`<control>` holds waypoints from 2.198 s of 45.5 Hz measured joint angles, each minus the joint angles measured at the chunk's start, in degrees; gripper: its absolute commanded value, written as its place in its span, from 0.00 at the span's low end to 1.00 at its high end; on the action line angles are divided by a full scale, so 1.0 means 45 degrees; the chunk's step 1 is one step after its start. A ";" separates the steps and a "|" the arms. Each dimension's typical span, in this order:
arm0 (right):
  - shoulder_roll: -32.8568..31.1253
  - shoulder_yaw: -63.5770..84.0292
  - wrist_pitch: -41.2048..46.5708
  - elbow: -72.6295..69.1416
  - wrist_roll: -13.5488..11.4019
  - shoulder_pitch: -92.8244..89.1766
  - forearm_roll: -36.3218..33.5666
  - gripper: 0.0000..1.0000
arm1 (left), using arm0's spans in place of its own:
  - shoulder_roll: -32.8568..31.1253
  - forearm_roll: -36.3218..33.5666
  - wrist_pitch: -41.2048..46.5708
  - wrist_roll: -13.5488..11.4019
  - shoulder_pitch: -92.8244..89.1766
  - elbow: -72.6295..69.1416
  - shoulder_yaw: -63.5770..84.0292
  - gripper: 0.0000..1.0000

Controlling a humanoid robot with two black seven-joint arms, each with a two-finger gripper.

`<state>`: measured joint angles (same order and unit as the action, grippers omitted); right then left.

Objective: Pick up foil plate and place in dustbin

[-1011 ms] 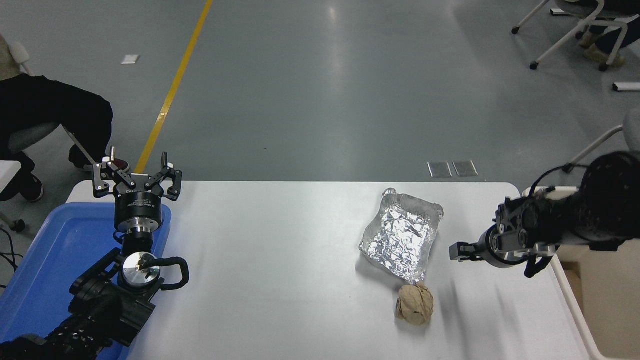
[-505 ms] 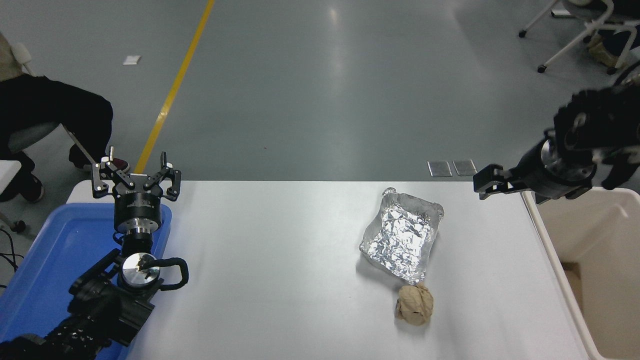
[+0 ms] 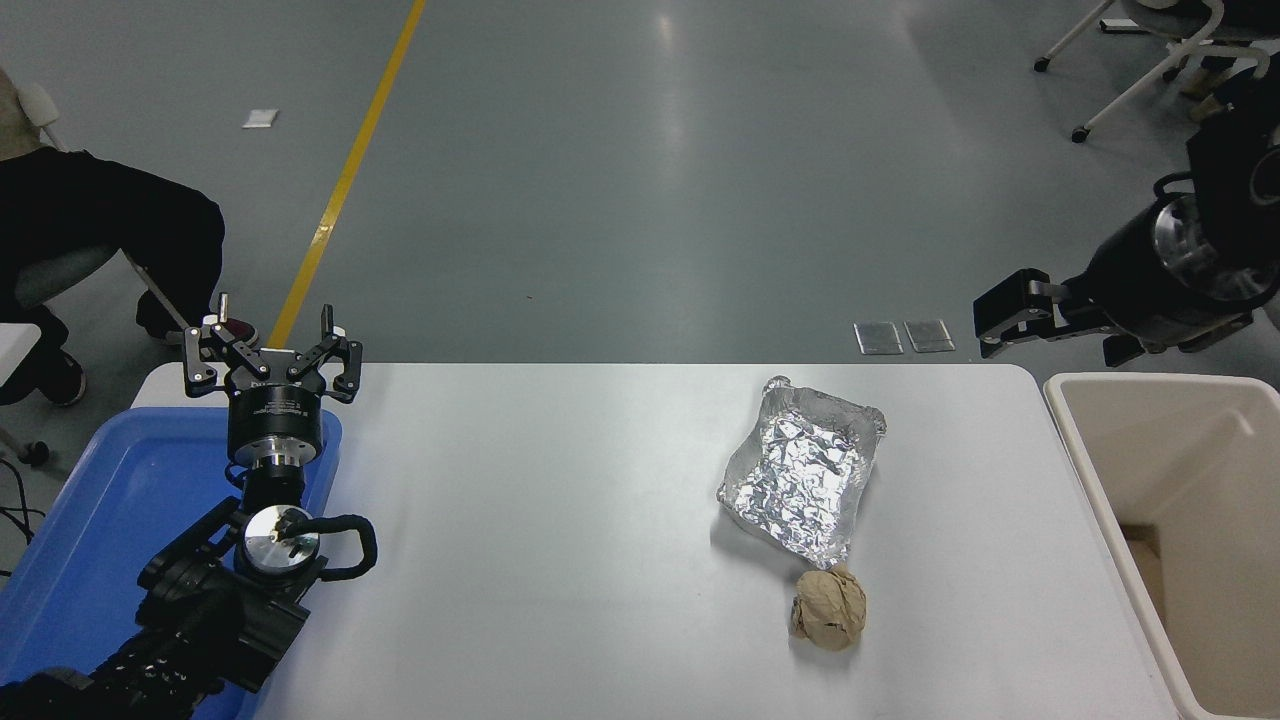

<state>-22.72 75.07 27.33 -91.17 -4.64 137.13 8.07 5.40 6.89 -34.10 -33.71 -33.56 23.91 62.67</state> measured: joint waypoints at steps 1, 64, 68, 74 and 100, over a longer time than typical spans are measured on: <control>0.0015 -0.0025 -0.0017 0.0001 0.0001 -0.0002 0.0005 1.00 | -0.0001 -0.0001 0.0000 0.0003 0.0000 0.0000 0.0000 0.99; 0.2588 -0.4119 -0.6496 0.3945 -0.0023 -0.9310 -0.1420 1.00 | -0.0009 -0.0001 0.0000 0.0011 -0.0045 0.0000 0.0000 0.99; 0.2801 -0.4216 -0.6773 0.4613 -0.0024 -1.0184 -0.1273 1.00 | -0.0006 0.0008 0.0000 0.0010 -0.0046 0.0000 0.0000 0.99; 0.3096 -0.4302 -0.7091 0.5486 -0.0024 -1.1248 -0.1134 1.00 | -0.0007 0.0008 0.0000 0.0010 -0.0045 0.0000 0.0000 0.99; 0.4368 -0.4321 -0.8254 0.8062 -0.0026 -1.4100 -0.1180 0.56 | 0.0004 0.0013 0.0000 -0.0002 -0.0042 0.0001 0.0000 0.99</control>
<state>-3.06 55.63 -9.81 -54.89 -4.76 73.68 2.76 5.41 6.95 -34.10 -33.72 -33.75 23.91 62.67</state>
